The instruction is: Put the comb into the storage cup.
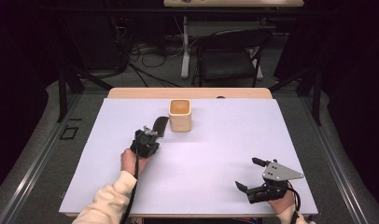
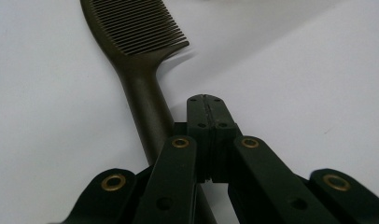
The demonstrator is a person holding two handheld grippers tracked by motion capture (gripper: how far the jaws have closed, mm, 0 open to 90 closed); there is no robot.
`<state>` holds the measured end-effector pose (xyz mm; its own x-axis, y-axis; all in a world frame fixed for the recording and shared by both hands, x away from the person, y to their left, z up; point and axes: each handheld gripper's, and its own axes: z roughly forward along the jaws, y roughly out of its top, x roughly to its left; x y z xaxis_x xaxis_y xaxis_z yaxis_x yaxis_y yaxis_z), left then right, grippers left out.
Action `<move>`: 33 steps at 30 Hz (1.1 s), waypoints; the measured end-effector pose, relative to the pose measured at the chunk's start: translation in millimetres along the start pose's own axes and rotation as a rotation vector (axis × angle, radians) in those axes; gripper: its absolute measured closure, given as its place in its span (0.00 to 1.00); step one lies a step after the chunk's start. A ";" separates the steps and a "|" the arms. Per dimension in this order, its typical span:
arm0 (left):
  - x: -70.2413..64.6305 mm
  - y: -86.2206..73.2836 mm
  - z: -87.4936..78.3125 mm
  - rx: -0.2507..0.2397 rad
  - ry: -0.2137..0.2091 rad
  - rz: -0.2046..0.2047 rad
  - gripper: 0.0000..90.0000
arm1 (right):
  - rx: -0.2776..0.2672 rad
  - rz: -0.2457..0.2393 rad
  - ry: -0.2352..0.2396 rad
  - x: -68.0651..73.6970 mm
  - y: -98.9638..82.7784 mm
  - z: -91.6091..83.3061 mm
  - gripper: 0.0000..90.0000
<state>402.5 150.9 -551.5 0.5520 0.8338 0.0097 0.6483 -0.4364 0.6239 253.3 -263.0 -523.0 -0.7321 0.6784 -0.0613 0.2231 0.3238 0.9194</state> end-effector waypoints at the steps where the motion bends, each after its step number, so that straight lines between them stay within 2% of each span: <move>1: 0.0 0.0 0.0 0.000 0.000 0.000 1.00 | 0.000 0.000 0.000 -0.1 0.0 0.1 0.00; 5: -0.3 0.3 -1.3 0.004 -0.005 0.006 1.00 | 0.001 0.000 0.001 0.0 0.0 0.0 0.00; 6: -1.0 0.9 -2.9 0.000 -0.008 0.005 0.95 | -0.001 0.000 0.001 -0.1 0.1 0.0 0.00; 7: -1.8 1.5 -4.1 -0.003 -0.006 0.003 0.95 | -0.001 0.000 0.001 -0.1 0.1 0.0 0.00; 9: -3.1 3.1 -9.2 -0.012 -0.018 0.002 0.85 | 0.000 0.001 0.000 0.1 0.1 0.1 0.00; 10: -4.4 4.2 -12.9 -0.024 -0.008 0.000 0.80 | 0.002 0.000 0.000 0.1 0.1 0.2 0.00; 12: -4.8 6.9 -20.1 -0.037 0.003 -0.006 0.61 | -0.001 0.005 0.003 0.0 -0.2 0.7 0.00; 13: -3.8 8.0 -22.9 -0.038 0.003 -0.007 0.61 | -0.001 0.005 0.003 0.0 -0.2 0.7 0.00; 16: 2.3 11.2 -30.5 -0.028 0.016 -0.026 0.46 | 0.002 0.014 0.001 0.0 -0.5 0.8 0.00; 20: 9.3 14.6 -30.4 0.026 0.040 -0.037 0.35 | 0.001 0.013 0.001 0.0 -0.3 0.5 0.00; 24: 17.4 24.6 -31.1 0.076 0.040 -0.063 0.25 | 0.001 0.015 0.003 0.0 -0.4 0.7 0.00; 25: 19.9 28.4 -29.9 0.101 0.039 -0.065 0.23 | 0.001 0.016 0.004 0.1 -0.4 0.6 0.00; 29: 25.8 38.0 -24.3 0.171 0.018 -0.089 0.20 | 0.001 0.014 0.006 -0.2 -0.3 0.1 0.00; 33: 28.5 45.3 -18.8 0.218 -0.002 -0.105 0.21 | -0.001 0.014 0.006 -0.3 -0.4 -0.2 0.00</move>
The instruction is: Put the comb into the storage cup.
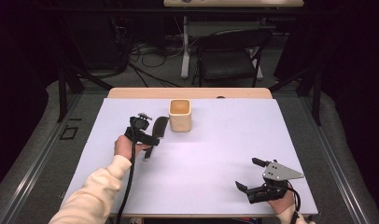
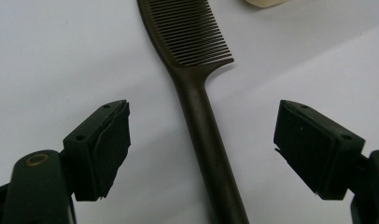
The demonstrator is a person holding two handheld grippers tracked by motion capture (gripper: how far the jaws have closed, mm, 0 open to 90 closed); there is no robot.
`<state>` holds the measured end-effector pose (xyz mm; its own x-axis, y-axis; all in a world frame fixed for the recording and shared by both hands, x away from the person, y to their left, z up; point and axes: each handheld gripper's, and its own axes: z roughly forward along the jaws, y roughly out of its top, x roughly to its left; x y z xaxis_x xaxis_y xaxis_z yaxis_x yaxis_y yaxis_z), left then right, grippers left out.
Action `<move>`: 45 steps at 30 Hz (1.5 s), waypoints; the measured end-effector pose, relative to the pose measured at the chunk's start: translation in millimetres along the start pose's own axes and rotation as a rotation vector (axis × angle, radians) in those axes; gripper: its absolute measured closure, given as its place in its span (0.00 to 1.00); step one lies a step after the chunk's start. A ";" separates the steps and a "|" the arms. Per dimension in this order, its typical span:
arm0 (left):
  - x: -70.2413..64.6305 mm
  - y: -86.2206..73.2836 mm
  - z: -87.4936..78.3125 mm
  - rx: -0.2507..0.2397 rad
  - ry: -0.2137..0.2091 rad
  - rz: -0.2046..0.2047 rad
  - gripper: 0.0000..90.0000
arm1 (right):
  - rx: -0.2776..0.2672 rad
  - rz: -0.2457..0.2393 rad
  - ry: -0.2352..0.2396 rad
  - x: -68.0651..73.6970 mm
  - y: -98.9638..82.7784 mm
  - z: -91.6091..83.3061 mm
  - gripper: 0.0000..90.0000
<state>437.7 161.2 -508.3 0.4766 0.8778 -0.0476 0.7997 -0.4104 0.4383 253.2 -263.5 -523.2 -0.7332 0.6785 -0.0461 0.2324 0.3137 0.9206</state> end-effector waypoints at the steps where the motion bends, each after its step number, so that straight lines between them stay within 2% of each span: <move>1: 0.4 1.5 0.8 0.012 -0.008 -0.005 0.21 | 0.000 0.001 0.000 0.0 -0.1 -0.1 0.00; 3: 1.1 5.4 4.3 0.048 -0.019 -0.013 0.21 | 0.000 0.001 0.000 0.0 -0.1 -0.3 0.00; 4: 1.9 7.4 5.1 0.062 -0.032 -0.031 0.21 | 0.000 0.000 0.000 -0.1 0.0 -0.3 0.00; 7: 4.5 14.1 6.4 0.091 -0.030 -0.037 0.24 | 0.000 0.002 0.001 0.1 -0.1 -0.4 0.00; 9: 4.6 17.6 8.3 0.116 -0.033 -0.055 0.32 | 0.001 0.002 0.004 0.0 0.0 -0.8 0.00; 11: 4.8 20.1 10.9 0.149 -0.043 -0.074 0.34 | -0.001 0.002 0.004 0.0 -0.1 -0.8 0.00; 12: 4.1 21.1 12.3 0.158 -0.042 -0.082 0.40 | -0.003 0.003 0.006 -0.1 -0.1 -1.2 0.00; 14: 4.0 23.1 14.7 0.170 -0.034 -0.081 0.42 | -0.003 0.004 0.006 0.2 0.0 -1.3 0.00; 15: 4.1 24.3 16.6 0.186 -0.028 -0.080 0.48 | -0.006 0.003 0.006 0.4 0.1 -1.6 0.00; 24: 2.4 26.2 24.6 0.216 0.004 -0.079 0.62 | -0.003 0.003 0.009 0.7 0.2 -1.5 0.00; 33: -0.1 27.4 28.6 0.217 0.019 -0.091 0.69 | -0.002 0.002 0.009 0.6 0.0 -1.6 0.00; 35: -0.1 27.6 29.1 0.216 0.021 -0.083 0.70 | -0.003 0.002 0.008 0.6 0.0 -1.5 0.00; 39: -1.9 27.1 31.7 0.224 0.023 -0.092 0.71 | -0.003 0.001 0.009 0.7 0.0 -1.4 0.00; 40: -1.8 27.1 32.5 0.230 0.025 -0.081 0.72 | -0.003 0.002 0.009 0.8 0.0 -1.5 0.00; 45: -1.8 26.5 33.1 0.225 0.036 -0.092 0.75 | -0.001 0.002 0.010 0.7 0.0 -1.5 0.00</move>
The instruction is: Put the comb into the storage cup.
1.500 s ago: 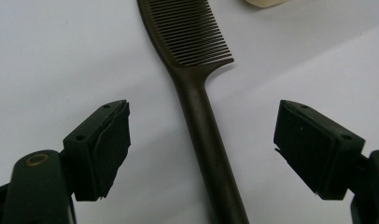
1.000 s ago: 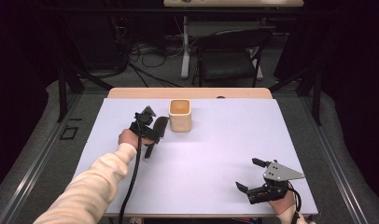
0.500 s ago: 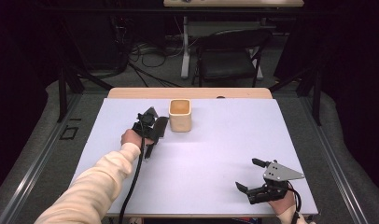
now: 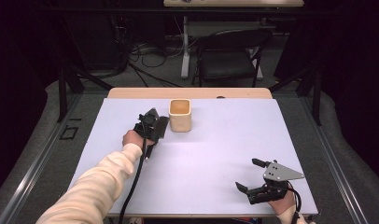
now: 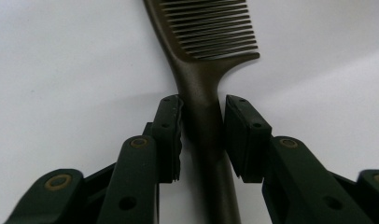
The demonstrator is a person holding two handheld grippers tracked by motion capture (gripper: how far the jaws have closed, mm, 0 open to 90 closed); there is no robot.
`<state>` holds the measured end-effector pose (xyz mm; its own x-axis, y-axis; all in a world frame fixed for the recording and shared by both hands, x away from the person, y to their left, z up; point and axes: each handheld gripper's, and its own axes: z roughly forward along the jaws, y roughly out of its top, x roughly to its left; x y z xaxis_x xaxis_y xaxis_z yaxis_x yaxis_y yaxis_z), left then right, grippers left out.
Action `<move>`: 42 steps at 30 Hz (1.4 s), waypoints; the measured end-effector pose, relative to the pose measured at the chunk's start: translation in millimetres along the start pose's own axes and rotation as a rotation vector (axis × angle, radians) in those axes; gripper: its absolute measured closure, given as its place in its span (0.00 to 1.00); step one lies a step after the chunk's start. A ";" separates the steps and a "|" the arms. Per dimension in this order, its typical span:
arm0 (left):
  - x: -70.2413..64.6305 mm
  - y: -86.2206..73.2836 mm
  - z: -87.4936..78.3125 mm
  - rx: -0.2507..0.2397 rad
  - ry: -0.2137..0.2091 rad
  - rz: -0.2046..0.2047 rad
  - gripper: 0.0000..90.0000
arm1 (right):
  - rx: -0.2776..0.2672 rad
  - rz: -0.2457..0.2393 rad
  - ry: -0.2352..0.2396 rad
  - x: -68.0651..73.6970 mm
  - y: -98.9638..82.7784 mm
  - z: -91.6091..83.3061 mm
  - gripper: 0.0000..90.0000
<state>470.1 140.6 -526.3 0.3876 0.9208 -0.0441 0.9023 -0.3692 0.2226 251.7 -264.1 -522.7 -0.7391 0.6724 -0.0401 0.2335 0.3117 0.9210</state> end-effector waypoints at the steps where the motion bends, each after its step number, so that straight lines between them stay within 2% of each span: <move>1: 0.2 -0.4 0.1 -0.005 0.000 -0.013 0.76 | 0.000 -0.001 0.001 0.0 0.0 0.1 0.00; 7: 1.5 -2.1 0.1 -0.016 -0.003 -0.035 0.80 | -0.002 -0.001 0.000 0.0 0.0 0.1 0.00; 10: 3.4 -3.1 -0.1 -0.030 -0.017 -0.051 0.80 | -0.002 0.001 0.000 0.0 -0.1 0.0 0.00; 12: 7.1 -4.4 -0.7 -0.042 -0.024 -0.068 0.80 | -0.002 0.001 -0.001 0.0 -0.1 -0.2 0.00; 21: 23.7 -11.7 -10.8 -0.097 -0.048 -0.094 0.80 | 0.000 0.000 -0.001 -0.2 -0.1 0.0 0.00; 30: 31.7 -25.1 -16.6 -0.163 -0.070 -0.083 0.80 | 0.003 0.000 -0.001 -0.4 -0.4 0.7 0.00; 38: 36.4 -33.1 -25.7 -0.234 -0.070 -0.070 0.80 | 0.005 0.001 -0.003 -0.5 -0.5 0.9 0.00; 42: 36.9 -37.0 -30.1 -0.266 -0.093 -0.084 0.80 | 0.006 0.002 -0.003 -0.6 -0.6 1.0 0.00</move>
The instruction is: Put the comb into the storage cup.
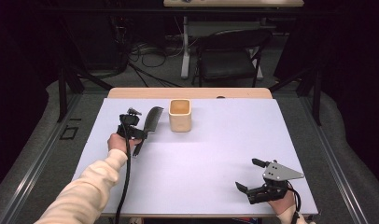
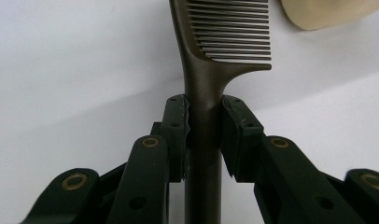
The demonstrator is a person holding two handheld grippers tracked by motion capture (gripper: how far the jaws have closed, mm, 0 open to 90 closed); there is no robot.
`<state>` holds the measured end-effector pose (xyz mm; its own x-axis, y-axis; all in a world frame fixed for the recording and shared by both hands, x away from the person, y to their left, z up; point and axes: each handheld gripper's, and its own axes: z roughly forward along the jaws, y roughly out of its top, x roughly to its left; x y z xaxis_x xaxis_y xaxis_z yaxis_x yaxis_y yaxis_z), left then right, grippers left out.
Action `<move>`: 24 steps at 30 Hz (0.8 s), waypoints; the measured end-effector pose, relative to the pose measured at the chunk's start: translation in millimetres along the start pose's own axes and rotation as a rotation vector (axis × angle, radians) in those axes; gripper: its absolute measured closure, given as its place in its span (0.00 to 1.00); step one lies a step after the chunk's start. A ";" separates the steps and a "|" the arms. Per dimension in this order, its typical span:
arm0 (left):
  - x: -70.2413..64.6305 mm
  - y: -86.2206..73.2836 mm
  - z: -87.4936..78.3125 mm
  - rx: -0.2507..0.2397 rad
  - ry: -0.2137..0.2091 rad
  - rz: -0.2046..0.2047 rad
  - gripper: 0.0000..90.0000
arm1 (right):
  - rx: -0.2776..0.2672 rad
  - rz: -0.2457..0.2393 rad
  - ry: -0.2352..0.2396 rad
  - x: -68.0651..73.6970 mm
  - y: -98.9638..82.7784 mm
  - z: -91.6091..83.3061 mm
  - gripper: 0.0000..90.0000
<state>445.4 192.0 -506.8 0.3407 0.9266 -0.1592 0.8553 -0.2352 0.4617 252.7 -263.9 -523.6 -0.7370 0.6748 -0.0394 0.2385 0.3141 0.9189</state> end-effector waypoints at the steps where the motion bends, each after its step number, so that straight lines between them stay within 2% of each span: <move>1: 0.0 -0.9 -1.1 -0.013 -0.003 -0.003 0.80 | -0.001 0.000 0.001 -0.1 -0.1 0.1 0.00; 4: -1.3 -2.5 -4.3 -0.032 0.003 0.017 0.80 | 0.000 0.001 0.002 0.0 0.0 0.1 0.00; 7: -4.9 -5.2 -5.5 -0.065 0.001 0.019 0.80 | 0.000 0.001 0.002 0.1 -0.1 0.3 0.00; 10: -5.7 -7.5 -7.3 -0.087 0.005 0.050 0.80 | 0.000 0.002 0.002 0.1 -0.1 0.3 0.00; 11: -7.1 -8.4 -7.6 -0.095 0.007 0.039 0.80 | 0.000 0.002 0.002 0.0 -0.1 0.3 0.00; 18: -9.4 -10.7 -12.8 -0.146 0.015 0.082 0.80 | 0.000 0.002 0.001 -0.2 -0.2 0.3 0.00; 24: -12.4 -13.7 -15.6 -0.194 0.016 0.093 0.80 | 0.000 0.003 0.000 -0.4 -0.2 0.1 0.00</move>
<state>423.3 188.4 -497.6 0.4074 0.9083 -0.0952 0.7286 -0.2604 0.6335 253.0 -264.2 -523.8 -0.7364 0.6756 -0.0367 0.2405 0.3121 0.9191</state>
